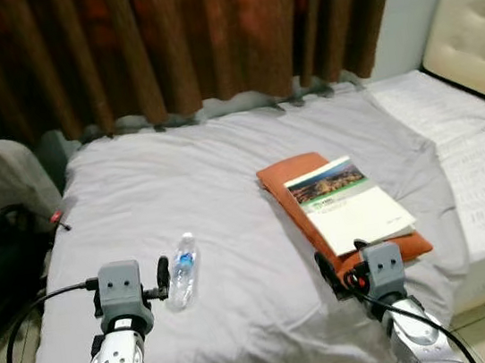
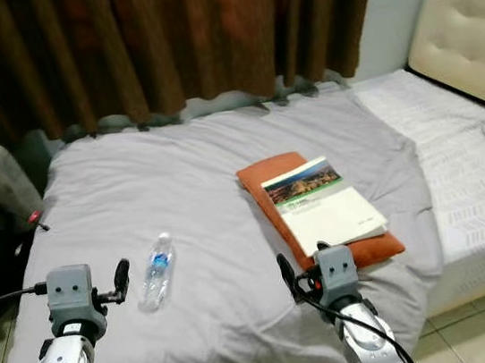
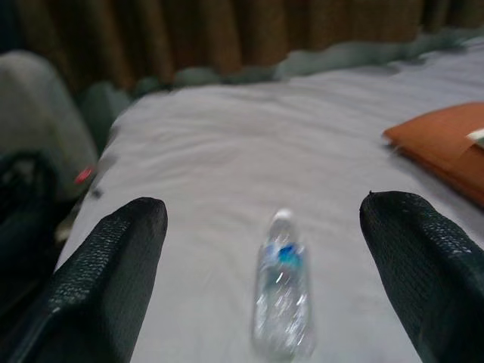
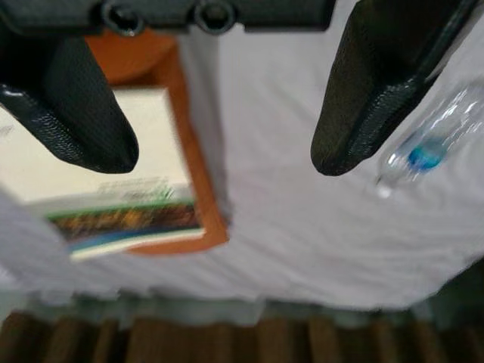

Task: Clean up the room

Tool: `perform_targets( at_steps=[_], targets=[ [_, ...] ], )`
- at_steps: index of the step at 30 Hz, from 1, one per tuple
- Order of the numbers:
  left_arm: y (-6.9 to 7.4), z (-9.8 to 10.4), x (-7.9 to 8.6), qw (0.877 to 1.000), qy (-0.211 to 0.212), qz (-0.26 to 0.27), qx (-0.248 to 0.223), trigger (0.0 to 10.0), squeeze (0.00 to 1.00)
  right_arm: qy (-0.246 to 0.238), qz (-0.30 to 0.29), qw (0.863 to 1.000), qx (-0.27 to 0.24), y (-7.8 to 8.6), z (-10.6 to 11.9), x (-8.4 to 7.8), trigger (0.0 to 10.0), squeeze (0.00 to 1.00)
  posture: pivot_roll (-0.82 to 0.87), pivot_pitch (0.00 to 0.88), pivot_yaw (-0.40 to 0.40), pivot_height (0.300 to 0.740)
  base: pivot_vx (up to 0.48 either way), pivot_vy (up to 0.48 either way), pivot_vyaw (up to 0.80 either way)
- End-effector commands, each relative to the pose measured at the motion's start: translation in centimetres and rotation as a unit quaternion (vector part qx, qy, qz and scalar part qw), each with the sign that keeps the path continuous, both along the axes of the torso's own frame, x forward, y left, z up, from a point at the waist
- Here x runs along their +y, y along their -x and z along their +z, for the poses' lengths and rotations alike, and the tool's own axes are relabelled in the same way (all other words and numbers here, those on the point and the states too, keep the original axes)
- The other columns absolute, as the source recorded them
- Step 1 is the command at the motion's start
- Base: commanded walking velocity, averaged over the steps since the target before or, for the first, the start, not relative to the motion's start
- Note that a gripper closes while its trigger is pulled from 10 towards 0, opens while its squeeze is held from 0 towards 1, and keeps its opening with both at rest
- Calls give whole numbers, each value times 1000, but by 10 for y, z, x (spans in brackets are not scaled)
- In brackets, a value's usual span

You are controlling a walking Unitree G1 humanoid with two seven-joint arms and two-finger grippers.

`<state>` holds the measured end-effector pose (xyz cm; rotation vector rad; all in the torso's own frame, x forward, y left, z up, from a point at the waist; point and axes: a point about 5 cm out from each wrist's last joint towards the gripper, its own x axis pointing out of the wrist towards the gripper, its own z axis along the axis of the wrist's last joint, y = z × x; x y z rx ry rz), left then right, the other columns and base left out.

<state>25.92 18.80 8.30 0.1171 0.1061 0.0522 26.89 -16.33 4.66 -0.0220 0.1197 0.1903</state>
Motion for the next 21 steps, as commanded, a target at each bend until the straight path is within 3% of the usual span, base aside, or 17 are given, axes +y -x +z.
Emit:
perform_targets(
  at_steps=[1,15,21],
  targets=[
    [-6,4,-9,1000,7,-12,0,10000,0,-2,-20,1000,12,-5,0,-10,10000,0,81,0,-15,740,461,0,0],
    [-8,3,-13,1000,13,-11,9,10000,0,0,-1,1000,18,-14,3,-6,10000,0,84,0,-15,740,461,0,0],
    [-8,-3,-3,999,20,32,30,10000,0,3,42,999,24,-15,2,2,10000,0,81,0,-16,740,462,0,0]
  ],
)
